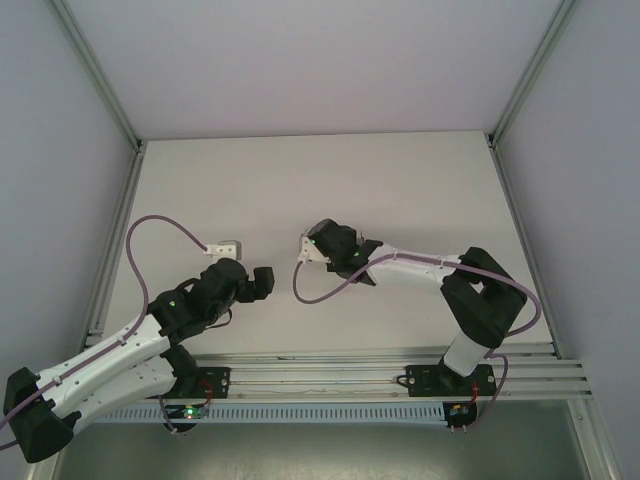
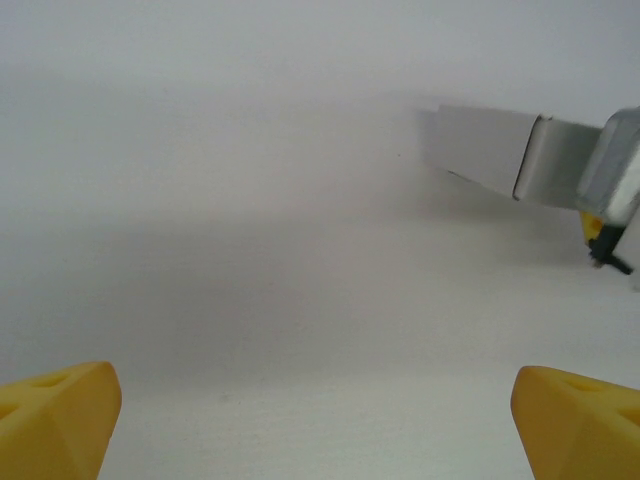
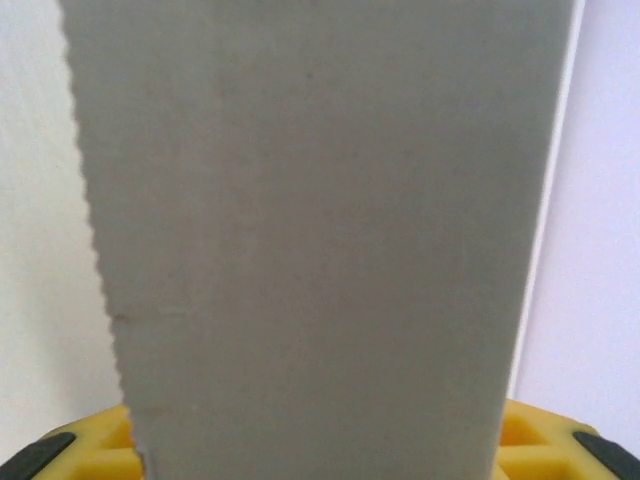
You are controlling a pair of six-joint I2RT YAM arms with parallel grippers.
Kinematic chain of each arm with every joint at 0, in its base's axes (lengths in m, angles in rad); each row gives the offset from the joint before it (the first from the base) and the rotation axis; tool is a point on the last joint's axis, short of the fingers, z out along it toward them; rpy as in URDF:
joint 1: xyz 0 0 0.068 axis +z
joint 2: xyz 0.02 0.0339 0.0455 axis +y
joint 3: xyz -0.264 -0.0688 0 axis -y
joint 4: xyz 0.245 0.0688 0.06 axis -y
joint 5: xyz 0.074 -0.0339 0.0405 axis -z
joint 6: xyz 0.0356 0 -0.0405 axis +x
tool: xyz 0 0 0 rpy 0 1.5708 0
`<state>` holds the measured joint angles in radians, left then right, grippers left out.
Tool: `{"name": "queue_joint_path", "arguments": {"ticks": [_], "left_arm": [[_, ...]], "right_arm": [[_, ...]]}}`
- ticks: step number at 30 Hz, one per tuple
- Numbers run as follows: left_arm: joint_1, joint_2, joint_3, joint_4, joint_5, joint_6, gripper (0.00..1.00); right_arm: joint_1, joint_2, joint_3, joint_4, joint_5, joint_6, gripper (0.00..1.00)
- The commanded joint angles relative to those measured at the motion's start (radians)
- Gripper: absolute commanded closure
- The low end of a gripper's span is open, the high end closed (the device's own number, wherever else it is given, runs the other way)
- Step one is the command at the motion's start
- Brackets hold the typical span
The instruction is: Assemble paper box
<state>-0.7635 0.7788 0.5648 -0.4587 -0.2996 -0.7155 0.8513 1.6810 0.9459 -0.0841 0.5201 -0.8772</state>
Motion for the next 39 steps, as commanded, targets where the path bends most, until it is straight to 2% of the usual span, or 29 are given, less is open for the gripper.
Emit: {"name": "queue_joint_path", "arguments": {"ticks": [1,5,7,12,15,16,17,24,27,30,33,36,39], "left_arm": [[0.013,-0.001,-0.011,0.002,-0.011,-0.008,0.0],[0.014,0.001,-0.014,0.01,-0.009,-0.01,0.0],[0.013,0.002,-0.016,0.012,-0.006,-0.01,0.0],[0.013,0.005,-0.006,0.0,-0.008,-0.01,0.0],[0.014,0.004,-0.007,0.004,-0.002,-0.013,0.0],[0.014,0.004,-0.009,0.01,0.001,-0.012,0.0],[0.014,0.006,-0.011,0.014,0.004,-0.01,0.0],[0.014,0.02,0.006,0.006,0.02,-0.007,0.0],[0.013,0.023,0.015,0.01,0.017,0.005,0.0],[0.014,0.03,0.032,0.017,0.014,0.014,0.0],[0.013,0.043,0.055,0.014,0.016,0.015,0.0],[0.014,0.057,0.074,0.014,-0.009,0.027,0.0],[0.013,0.087,0.117,-0.02,-0.111,0.018,0.0]], "right_arm": [[0.023,0.027,-0.066,0.259,0.068,-0.103,0.61],[0.023,0.074,-0.102,0.289,0.073,-0.091,0.59],[0.027,0.084,-0.124,0.29,0.052,-0.076,0.53],[0.054,0.045,-0.169,0.268,0.026,-0.031,0.3],[0.056,-0.013,-0.182,0.219,-0.042,0.01,0.13],[0.055,-0.034,-0.183,0.2,-0.064,0.02,0.04],[0.057,-0.055,-0.183,0.181,-0.084,0.031,0.02],[0.058,-0.217,-0.152,-0.012,-0.249,0.113,0.02],[0.058,-0.329,-0.185,0.018,-0.292,0.171,0.02],[0.03,-0.464,-0.209,0.079,-0.294,0.331,0.02],[-0.067,-0.596,-0.227,0.131,-0.261,0.548,0.02],[-0.232,-0.705,-0.259,0.135,-0.278,0.851,0.02],[-0.379,-0.764,-0.317,0.122,-0.352,0.934,0.02]]}}
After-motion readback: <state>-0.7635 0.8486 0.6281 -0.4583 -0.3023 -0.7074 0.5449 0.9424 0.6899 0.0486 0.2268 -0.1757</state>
